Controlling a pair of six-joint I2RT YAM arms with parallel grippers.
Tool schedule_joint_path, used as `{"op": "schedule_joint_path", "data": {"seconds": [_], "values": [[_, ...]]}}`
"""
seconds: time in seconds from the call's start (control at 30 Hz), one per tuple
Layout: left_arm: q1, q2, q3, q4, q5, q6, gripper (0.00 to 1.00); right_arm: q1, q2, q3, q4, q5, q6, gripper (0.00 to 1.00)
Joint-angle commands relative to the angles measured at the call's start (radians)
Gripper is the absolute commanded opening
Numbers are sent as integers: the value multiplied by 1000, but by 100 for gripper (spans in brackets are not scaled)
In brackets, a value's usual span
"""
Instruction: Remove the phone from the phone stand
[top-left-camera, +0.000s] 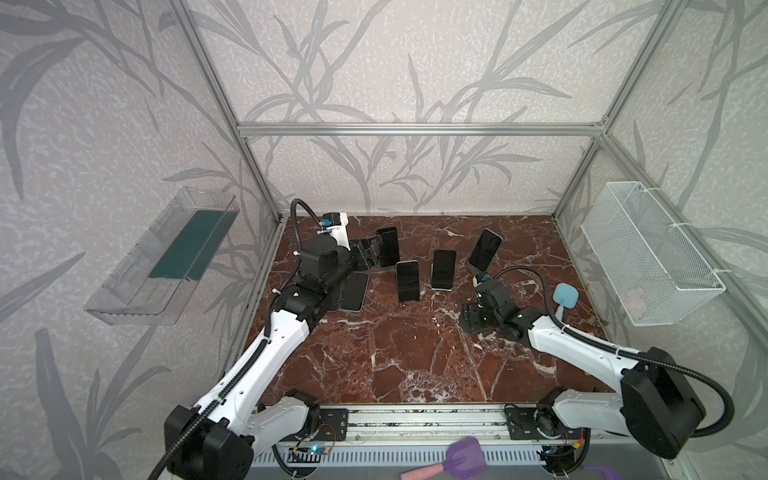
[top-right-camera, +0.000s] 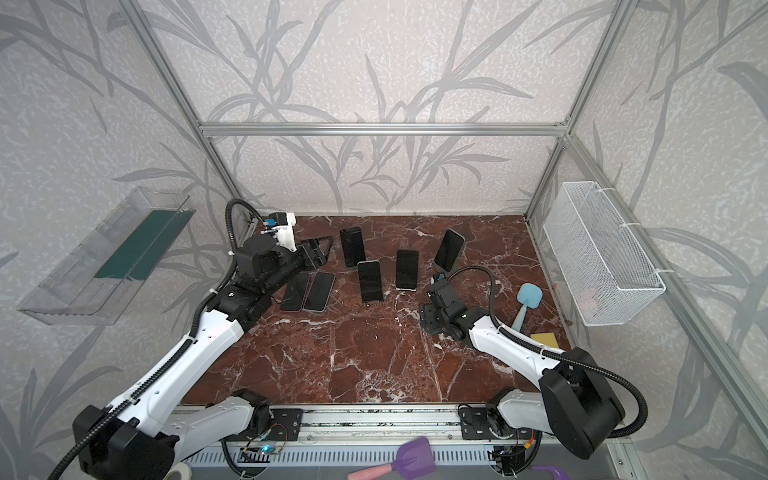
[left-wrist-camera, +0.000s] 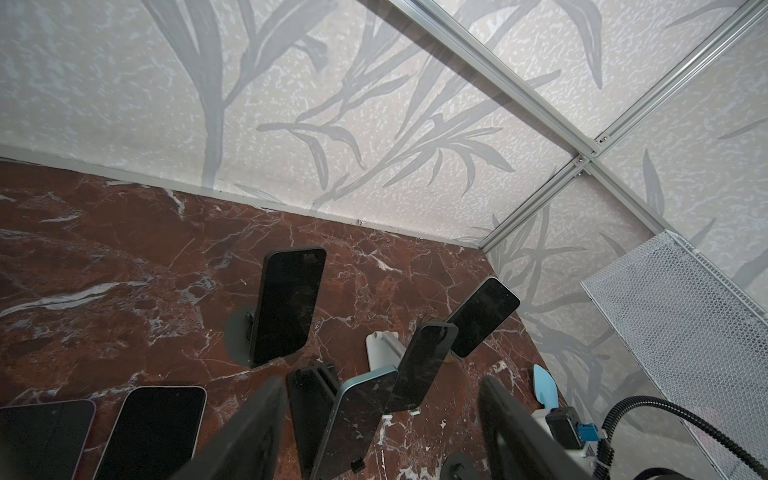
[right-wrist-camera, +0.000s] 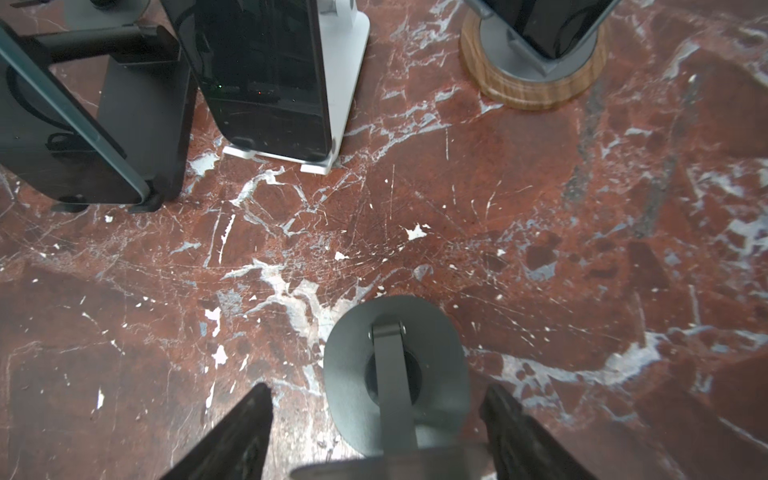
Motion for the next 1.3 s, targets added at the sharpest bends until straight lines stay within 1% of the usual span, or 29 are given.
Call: {"op": "schedule_joint_path", "data": {"seconds": [0.0,0.17,0.2,0.3,0.47,0.53,0.67,0.73,0.8,0.87,1.07,1.27], "values": [[-3,-6,9,17,6,-6,74,2,23,-13,44,-14,-15,75],[-3,-3,9,17,5,-5,74,3,4,-13,16,20,-14,55],[-3,-2,10,16,4,-5,74,2,-9,-14,7,35,-12,52],[-3,0,9,17,6,-5,74,2,-60,-18,-16,85,-12,49],[-3,2,9,19,7,-8,73,-13,-150,-23,-32,194,-29,48],[-3,4,9,19,13,-12,73,-65,-156,-10,-49,193,-29,47],[-9,7,6,23,18,-19,73,-214,-153,13,-51,159,-23,46],[-13,4,6,22,18,-19,73,-257,-140,39,-57,214,-51,46],[-19,1,5,25,16,-18,73,-273,-123,68,-67,275,-81,47],[-23,6,3,28,12,-17,74,-306,-106,77,-51,300,-106,47],[-25,27,3,27,20,-22,73,-429,-38,102,30,258,-130,46],[-26,39,4,23,11,-16,73,-496,125,201,96,195,-185,46]]}}
